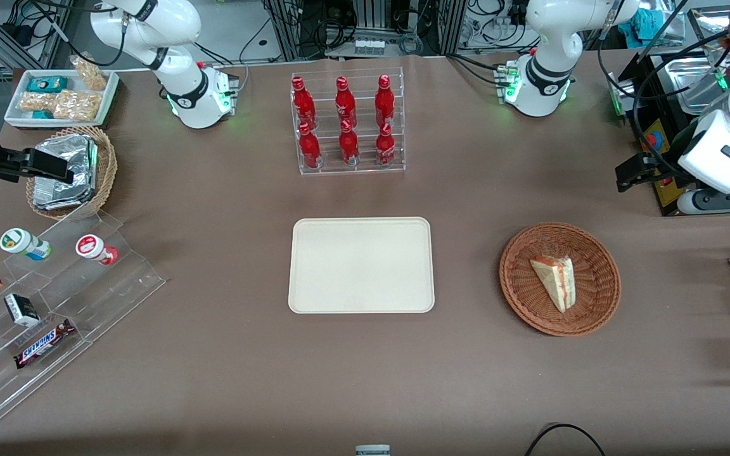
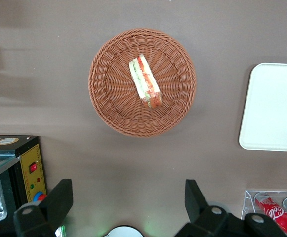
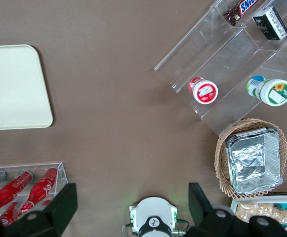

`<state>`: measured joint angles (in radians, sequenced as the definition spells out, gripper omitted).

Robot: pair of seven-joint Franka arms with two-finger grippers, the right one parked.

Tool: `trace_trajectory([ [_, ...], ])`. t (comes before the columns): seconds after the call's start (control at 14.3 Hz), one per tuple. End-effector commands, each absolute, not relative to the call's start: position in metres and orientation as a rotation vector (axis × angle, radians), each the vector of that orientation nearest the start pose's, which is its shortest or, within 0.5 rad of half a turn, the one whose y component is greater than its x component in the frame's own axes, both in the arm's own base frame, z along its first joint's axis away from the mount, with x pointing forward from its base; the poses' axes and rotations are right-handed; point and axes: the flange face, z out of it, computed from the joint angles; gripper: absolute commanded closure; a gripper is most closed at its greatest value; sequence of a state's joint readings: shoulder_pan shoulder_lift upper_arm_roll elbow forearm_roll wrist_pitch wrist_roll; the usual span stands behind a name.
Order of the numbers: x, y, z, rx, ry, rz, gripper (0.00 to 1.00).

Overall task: Place sandwich from basket to tray
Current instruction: 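Move the left gripper over the sandwich in the woven basket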

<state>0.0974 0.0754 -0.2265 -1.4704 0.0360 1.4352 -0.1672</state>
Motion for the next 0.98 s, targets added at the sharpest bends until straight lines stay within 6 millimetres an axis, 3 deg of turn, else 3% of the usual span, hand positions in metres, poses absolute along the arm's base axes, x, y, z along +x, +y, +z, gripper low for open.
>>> trace_trajectory([
  [0.0, 0.557, -0.058, 0.621, -3.096, -0.045, 0.162, 0.0],
  [0.21, 0.56, -0.055, 0.617, -3.086, -0.058, 0.17, 0.0],
  [0.56, 0.583, -0.043, 0.569, -3.003, -0.101, 0.276, 0.0],
  [0.77, 0.604, -0.039, 0.513, -3.004, -0.166, 0.4, 0.0],
  [0.84, 0.618, -0.039, 0.48, -3.007, -0.169, 0.434, 0.0],
  [0.91, 0.628, -0.042, 0.46, -3.017, -0.189, 0.407, 0.0],
])
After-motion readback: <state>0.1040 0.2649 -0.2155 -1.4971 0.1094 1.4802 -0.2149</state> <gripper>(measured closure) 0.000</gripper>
